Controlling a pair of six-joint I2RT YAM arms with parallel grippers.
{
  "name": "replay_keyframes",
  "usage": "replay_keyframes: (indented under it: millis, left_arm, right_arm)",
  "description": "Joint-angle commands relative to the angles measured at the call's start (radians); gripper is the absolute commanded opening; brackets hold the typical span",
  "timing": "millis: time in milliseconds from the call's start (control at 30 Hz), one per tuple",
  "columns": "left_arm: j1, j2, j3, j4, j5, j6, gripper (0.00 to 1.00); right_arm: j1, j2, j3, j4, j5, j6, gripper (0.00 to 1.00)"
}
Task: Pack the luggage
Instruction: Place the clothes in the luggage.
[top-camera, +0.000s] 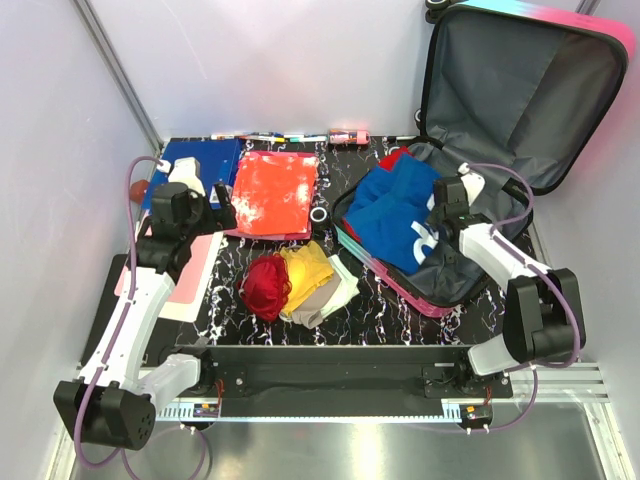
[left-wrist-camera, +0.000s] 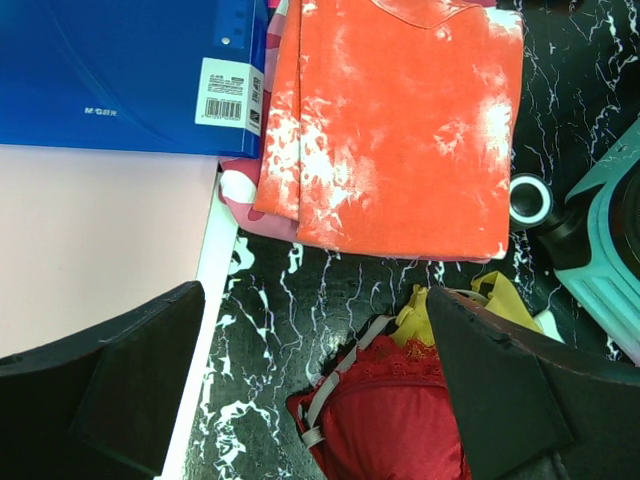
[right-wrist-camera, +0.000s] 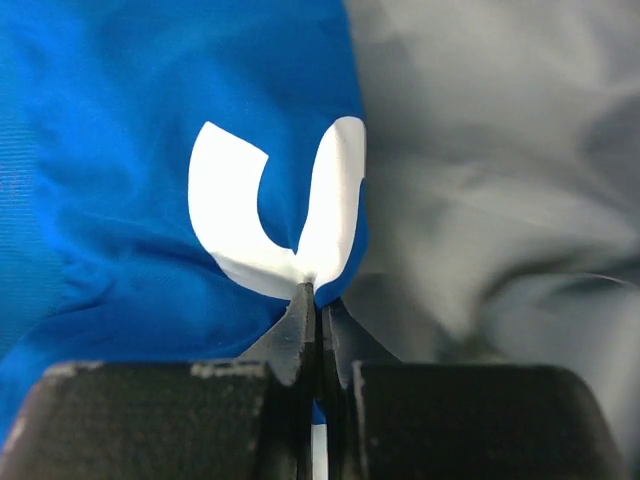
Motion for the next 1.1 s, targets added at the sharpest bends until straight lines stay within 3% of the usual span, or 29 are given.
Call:
replay_keyframes:
  millis: [0,200,233,267,367,400,500,533,967,1067]
  left_arm:
    - [-0.013,0.010,-0.004,0.036,0.013,0.006,0.99]
    - [-0.021,0.012,-0.004,0.036,0.009,0.009,0.99]
    - [-0.023,0.012,-0.004,0.036,0.009,0.009,0.99]
    - [-0.023,0.012,-0.002,0.036,0.009,0.009,0.99]
    - [-0.023,0.013,-0.004,0.036,0.006,0.009,0.99]
    - [-0.023,0.015,-0.004,0.036,0.006,0.011,0.99]
    - [-0.023,0.013,-0.004,0.036,0.001,0.012,0.99]
    - [-0.023,0.012,-0.004,0.036,0.001,0.014,0.99]
    - [-0.024,0.002,-0.002,0.036,0.000,0.014,0.99]
    - [-0.023,0.001,-0.004,0.036,-0.003,0.015,0.99]
  right_arm:
    - [-0.034,-0.080,-0.024,-0.056,0.126,-0.006,0.00]
    - [-0.048,-0.111,-0.053,-0.128,0.183,0.014,0.03]
    - [-0.051,-0.117,-0.055,-0.135,0.180,0.012,0.10]
    - [-0.049,-0.120,-0.052,-0.137,0.174,0.011,0.25]
    - [-0.049,-0.134,-0.029,-0.148,0.146,0.000,0.44]
    - [-0.051,-0.140,-0.016,-0.152,0.138,-0.005,0.63]
    - [-0.049,-0.157,0.013,-0.161,0.117,-0.014,0.87]
    - [-0.051,-0.157,0.017,-0.165,0.112,-0.012,0.90]
    - [-0.049,-0.071,0.022,-0.166,0.008,0.027,0.93]
    - [-0.049,-0.007,0.039,-0.165,-0.050,0.035,0.86]
